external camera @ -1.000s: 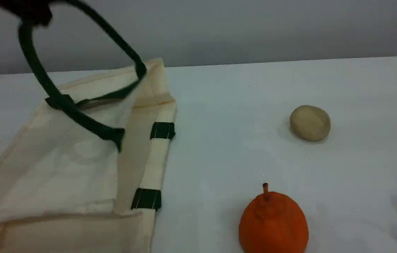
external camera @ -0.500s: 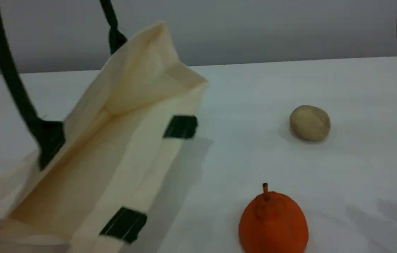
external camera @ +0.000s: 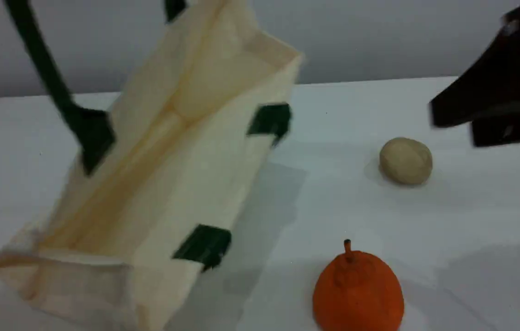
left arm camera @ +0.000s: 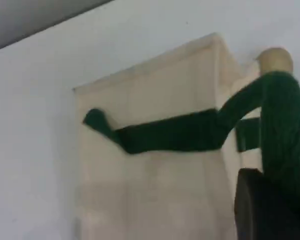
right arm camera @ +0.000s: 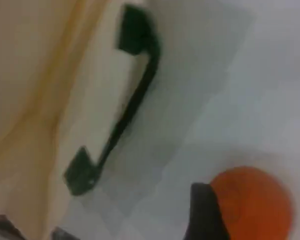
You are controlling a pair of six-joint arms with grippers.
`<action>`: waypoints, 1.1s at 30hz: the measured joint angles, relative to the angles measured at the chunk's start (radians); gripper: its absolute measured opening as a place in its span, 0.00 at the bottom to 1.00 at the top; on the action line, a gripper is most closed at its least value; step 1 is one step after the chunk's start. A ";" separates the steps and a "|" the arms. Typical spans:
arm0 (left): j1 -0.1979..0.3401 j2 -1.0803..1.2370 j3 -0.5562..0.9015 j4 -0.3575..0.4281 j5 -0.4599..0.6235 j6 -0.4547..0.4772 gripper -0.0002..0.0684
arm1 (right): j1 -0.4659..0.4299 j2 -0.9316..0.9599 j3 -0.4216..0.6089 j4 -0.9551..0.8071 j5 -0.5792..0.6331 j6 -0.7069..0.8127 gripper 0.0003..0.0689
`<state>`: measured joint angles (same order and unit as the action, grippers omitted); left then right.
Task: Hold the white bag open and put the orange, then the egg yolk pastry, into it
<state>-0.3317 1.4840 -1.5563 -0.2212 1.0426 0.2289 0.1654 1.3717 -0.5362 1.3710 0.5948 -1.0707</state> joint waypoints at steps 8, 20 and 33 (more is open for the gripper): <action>-0.019 0.060 -0.005 0.004 0.006 0.002 0.13 | 0.076 0.065 0.000 0.044 -0.050 -0.045 0.60; -0.053 0.052 -0.032 -0.014 0.063 0.032 0.13 | 0.076 0.149 0.000 0.043 -0.113 -0.060 0.60; -0.053 0.050 -0.066 -0.040 0.083 0.032 0.13 | 0.161 0.316 0.000 0.189 -0.090 -0.210 0.60</action>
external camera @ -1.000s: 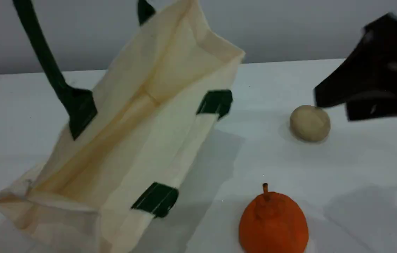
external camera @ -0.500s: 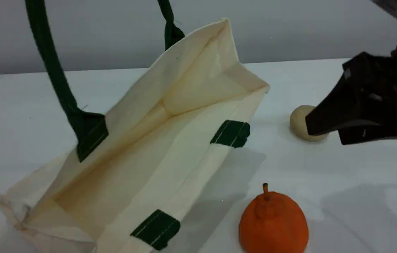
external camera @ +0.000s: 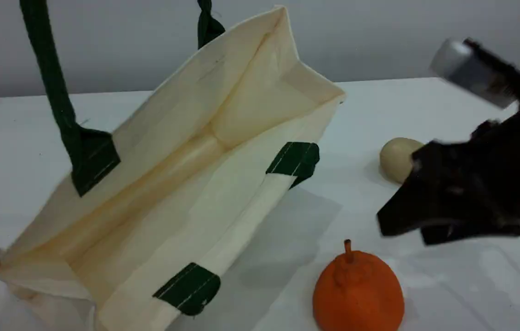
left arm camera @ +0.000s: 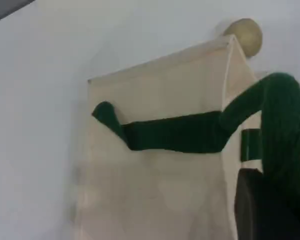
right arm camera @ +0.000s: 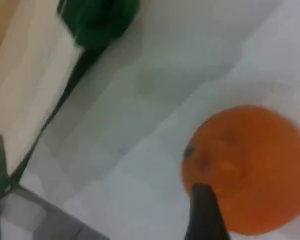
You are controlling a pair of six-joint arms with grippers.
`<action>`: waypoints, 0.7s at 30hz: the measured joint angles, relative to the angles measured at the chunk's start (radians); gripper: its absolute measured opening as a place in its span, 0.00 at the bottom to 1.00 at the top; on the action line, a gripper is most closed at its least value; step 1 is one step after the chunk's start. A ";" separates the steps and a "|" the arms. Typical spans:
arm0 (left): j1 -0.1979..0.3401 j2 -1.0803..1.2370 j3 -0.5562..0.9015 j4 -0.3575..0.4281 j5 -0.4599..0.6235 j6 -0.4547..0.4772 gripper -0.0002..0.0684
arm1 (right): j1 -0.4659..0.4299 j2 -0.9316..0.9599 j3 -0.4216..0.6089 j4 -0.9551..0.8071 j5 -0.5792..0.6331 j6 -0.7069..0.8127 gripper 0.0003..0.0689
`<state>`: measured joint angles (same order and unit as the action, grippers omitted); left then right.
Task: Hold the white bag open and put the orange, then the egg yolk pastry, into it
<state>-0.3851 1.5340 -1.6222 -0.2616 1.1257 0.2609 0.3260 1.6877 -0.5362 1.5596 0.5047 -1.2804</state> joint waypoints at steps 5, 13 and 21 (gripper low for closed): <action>0.000 0.000 0.000 -0.002 -0.001 0.000 0.13 | 0.097 0.049 0.000 0.122 -0.094 -0.081 0.60; 0.000 0.000 0.000 -0.012 0.015 0.023 0.13 | 0.116 0.093 -0.021 0.187 -0.094 -0.209 0.60; 0.000 0.002 0.001 -0.024 0.012 0.036 0.13 | 0.115 0.169 -0.066 0.184 -0.032 -0.209 0.60</action>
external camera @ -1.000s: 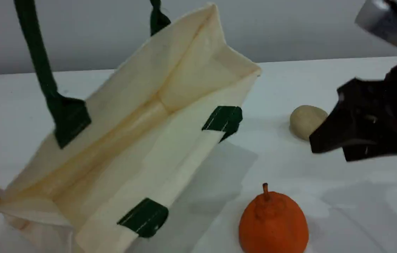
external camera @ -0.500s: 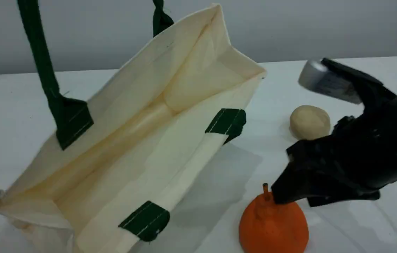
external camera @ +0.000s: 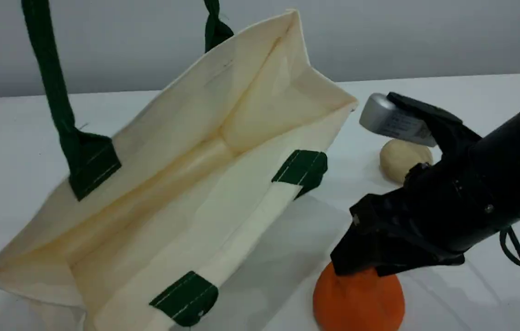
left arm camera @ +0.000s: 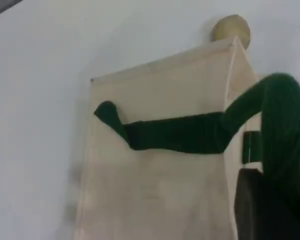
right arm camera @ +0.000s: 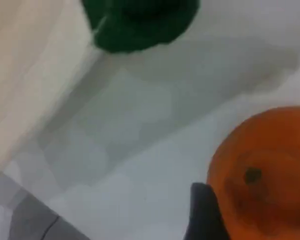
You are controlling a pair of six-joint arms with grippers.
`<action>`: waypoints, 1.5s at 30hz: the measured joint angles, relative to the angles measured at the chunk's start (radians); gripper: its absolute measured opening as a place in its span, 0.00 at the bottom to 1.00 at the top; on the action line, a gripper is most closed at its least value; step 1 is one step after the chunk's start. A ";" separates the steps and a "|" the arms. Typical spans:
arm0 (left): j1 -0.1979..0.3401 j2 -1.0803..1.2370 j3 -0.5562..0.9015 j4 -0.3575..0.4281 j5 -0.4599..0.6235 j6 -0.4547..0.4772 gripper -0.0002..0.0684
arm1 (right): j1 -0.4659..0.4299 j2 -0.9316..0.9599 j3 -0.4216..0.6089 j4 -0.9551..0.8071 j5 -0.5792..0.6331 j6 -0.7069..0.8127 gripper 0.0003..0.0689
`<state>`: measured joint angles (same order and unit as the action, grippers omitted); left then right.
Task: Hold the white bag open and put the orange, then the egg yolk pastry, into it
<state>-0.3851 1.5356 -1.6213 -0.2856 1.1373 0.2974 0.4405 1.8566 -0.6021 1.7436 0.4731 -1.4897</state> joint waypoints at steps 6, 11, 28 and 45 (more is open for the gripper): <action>0.000 0.000 0.000 -0.001 0.000 0.001 0.13 | 0.000 0.053 -0.018 0.002 -0.001 -0.014 0.60; 0.000 0.000 0.000 -0.001 -0.001 0.001 0.13 | 0.000 0.063 -0.018 0.002 0.009 -0.046 0.46; 0.000 0.012 0.002 -0.002 -0.012 0.004 0.13 | -0.002 -0.098 -0.013 -0.001 0.018 -0.022 0.05; 0.000 0.020 0.002 -0.002 -0.012 0.005 0.13 | -0.002 -0.451 -0.013 -0.392 -0.125 0.380 0.05</action>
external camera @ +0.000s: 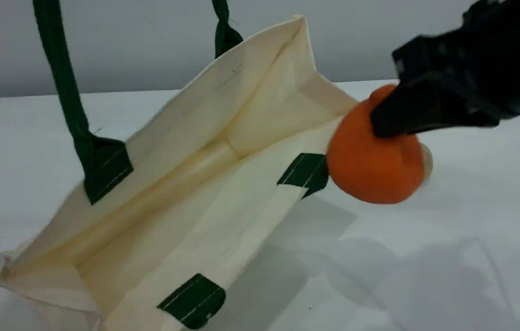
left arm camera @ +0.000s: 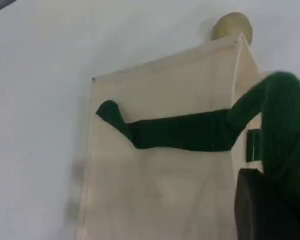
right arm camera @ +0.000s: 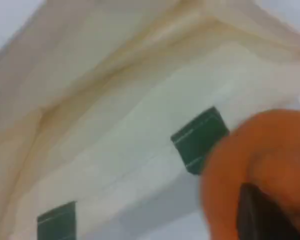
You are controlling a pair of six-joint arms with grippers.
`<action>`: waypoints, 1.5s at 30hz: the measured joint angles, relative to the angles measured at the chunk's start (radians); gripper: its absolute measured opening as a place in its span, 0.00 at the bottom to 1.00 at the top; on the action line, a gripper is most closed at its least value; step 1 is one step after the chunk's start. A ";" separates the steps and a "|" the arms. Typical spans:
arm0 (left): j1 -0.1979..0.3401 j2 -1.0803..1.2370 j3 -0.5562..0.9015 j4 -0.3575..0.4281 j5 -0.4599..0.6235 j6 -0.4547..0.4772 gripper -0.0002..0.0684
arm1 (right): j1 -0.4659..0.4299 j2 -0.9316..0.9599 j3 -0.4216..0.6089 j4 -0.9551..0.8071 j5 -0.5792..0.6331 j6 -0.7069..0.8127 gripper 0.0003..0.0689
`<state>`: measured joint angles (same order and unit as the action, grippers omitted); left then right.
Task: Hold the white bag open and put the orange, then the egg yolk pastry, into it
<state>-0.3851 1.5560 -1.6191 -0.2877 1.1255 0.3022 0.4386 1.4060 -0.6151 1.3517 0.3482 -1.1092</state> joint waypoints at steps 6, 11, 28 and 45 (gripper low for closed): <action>0.000 0.000 0.000 0.000 0.000 0.003 0.13 | 0.000 -0.074 0.000 -0.122 0.001 0.116 0.05; 0.000 0.000 0.000 0.001 0.000 0.003 0.13 | 0.000 -0.112 -0.001 -0.119 0.012 0.143 0.05; 0.000 0.000 0.000 0.001 -0.005 0.003 0.13 | 0.001 -0.076 -0.002 0.215 0.136 -0.085 0.05; 0.000 0.000 0.000 -0.008 -0.020 0.003 0.13 | 0.068 0.121 -0.090 0.392 0.277 -0.308 0.05</action>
<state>-0.3851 1.5560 -1.6191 -0.2956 1.1056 0.3049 0.5064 1.5270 -0.7051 1.7438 0.6256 -1.4176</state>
